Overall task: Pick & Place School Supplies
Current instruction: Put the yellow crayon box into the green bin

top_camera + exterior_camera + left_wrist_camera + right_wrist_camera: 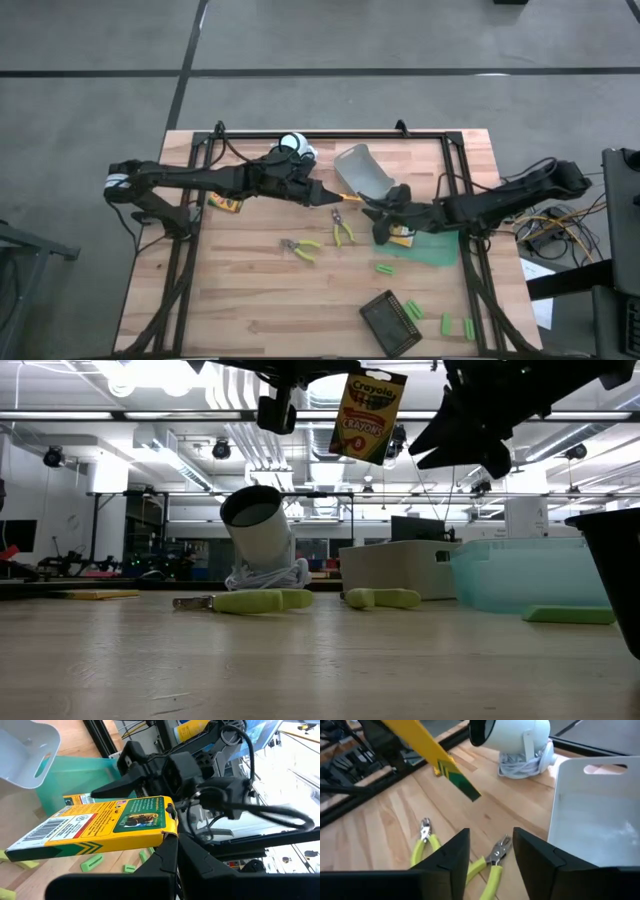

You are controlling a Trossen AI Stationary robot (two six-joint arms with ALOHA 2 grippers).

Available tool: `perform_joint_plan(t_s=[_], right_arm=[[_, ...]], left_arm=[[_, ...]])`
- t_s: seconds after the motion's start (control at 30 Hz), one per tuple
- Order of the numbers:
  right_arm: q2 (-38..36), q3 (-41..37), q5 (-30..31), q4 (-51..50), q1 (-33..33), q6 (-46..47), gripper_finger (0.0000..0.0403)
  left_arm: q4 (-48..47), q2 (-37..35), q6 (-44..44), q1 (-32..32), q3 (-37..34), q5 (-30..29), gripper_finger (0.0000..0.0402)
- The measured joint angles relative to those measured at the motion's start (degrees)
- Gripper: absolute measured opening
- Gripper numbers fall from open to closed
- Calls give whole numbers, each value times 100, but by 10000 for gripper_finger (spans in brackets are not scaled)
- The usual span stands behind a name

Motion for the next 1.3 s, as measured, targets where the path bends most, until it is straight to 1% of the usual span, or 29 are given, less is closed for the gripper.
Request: perform_joint_plan(t_s=[0.13, 0.27, 0.37, 0.53, 0.73, 0.8, 1.07, 1.3], right_arm=[[170, 0, 6, 3, 0, -51, 177], [289, 0, -7, -3, 4, -388, 181], [277, 0, -9, 13, 4, -459, 175], [174, 0, -28, 164, 20, -1299, 161], [138, 0, -70, 1030, 20, -2407, 143], [129, 0, -51, 1146, 20, -2651, 137], [138, 0, -20, 1787, 12, -3255, 123], [138, 0, -7, 2082, 0, -3552, 127]], left_arm=[[0, 0, 2, 0, 0, 0, 5], [2, 0, 2, 0, 0, 0, 5], [3, 0, 9, 0, 0, 2, 5], [13, 0, 24, 0, 0, 7, 5], [45, 0, 28, 0, 0, 46, 5], [59, 0, 28, 0, 0, 48, 5], [153, 0, 27, 4, -2, 59, 5], [200, 0, 26, 4, -2, 111, 5]])
